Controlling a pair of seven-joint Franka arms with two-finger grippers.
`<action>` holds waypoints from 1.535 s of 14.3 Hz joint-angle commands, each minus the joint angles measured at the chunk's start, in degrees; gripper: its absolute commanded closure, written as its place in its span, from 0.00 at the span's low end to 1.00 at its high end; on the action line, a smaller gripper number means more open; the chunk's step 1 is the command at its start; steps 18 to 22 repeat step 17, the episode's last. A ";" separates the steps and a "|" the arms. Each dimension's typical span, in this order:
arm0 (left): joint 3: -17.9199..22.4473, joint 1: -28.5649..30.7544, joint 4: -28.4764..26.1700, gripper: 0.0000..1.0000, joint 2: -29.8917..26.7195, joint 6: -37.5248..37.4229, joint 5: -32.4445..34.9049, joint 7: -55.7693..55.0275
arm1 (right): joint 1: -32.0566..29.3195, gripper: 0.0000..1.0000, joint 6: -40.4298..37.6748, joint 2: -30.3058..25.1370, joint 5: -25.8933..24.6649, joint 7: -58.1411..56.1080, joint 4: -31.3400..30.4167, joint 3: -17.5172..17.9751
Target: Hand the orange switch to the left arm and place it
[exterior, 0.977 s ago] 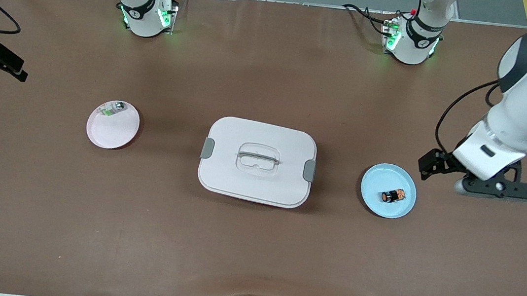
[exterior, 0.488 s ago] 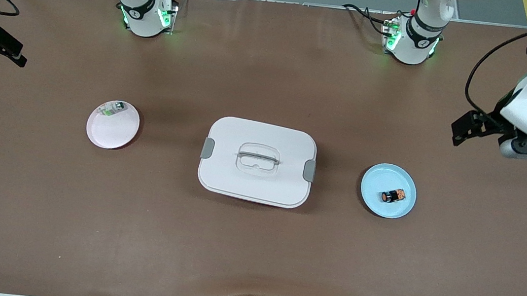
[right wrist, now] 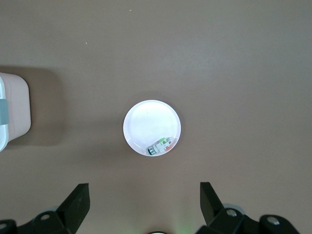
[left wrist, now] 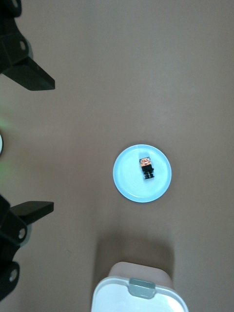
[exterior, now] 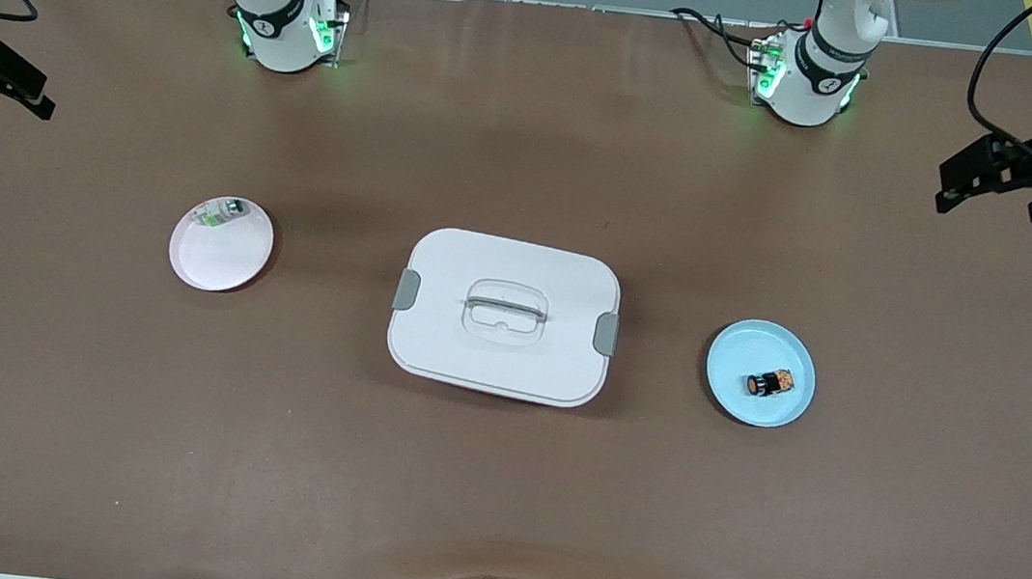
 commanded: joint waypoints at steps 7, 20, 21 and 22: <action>1.19 -0.84 -2.47 0.00 -2.97 -1.92 -0.24 3.19 | -0.44 0.00 -1.58 0.14 -0.75 0.76 1.22 0.47; 1.10 -0.93 -1.50 0.00 -2.62 -1.92 0.02 2.05 | -0.35 0.00 -1.49 0.22 0.04 0.32 1.66 0.39; 1.10 -0.93 -1.50 0.00 -2.62 -1.92 0.02 2.05 | -0.35 0.00 -1.49 0.22 0.04 0.32 1.66 0.39; 1.10 -0.93 -1.50 0.00 -2.62 -1.92 0.02 2.05 | -0.35 0.00 -1.49 0.22 0.04 0.32 1.66 0.39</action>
